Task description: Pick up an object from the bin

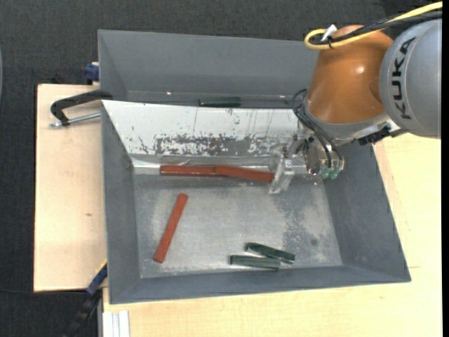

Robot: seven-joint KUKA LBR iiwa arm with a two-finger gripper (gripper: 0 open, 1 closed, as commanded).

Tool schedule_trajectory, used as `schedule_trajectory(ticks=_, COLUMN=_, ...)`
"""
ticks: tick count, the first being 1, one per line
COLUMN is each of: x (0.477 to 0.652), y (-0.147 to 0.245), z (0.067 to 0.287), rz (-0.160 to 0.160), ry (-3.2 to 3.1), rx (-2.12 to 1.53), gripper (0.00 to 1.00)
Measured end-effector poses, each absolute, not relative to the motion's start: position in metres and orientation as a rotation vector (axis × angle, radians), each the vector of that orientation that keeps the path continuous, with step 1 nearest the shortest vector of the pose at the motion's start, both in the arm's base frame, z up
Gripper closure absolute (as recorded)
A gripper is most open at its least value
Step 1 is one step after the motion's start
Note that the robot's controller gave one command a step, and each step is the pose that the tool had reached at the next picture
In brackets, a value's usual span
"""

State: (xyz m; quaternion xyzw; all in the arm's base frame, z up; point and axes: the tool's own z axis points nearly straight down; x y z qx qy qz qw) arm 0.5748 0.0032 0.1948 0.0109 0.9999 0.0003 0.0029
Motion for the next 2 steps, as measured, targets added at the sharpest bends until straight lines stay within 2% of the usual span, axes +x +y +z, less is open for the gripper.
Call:
schedule_trajectory(ticks=1, x=0.575, y=0.003, z=0.195, rz=0.001, ry=3.136, rx=0.034, gripper=1.00)
schedule_trajectory(ticks=2, x=0.577, y=0.011, z=0.224, rz=0.002, ry=3.137, rx=0.042, gripper=1.00)
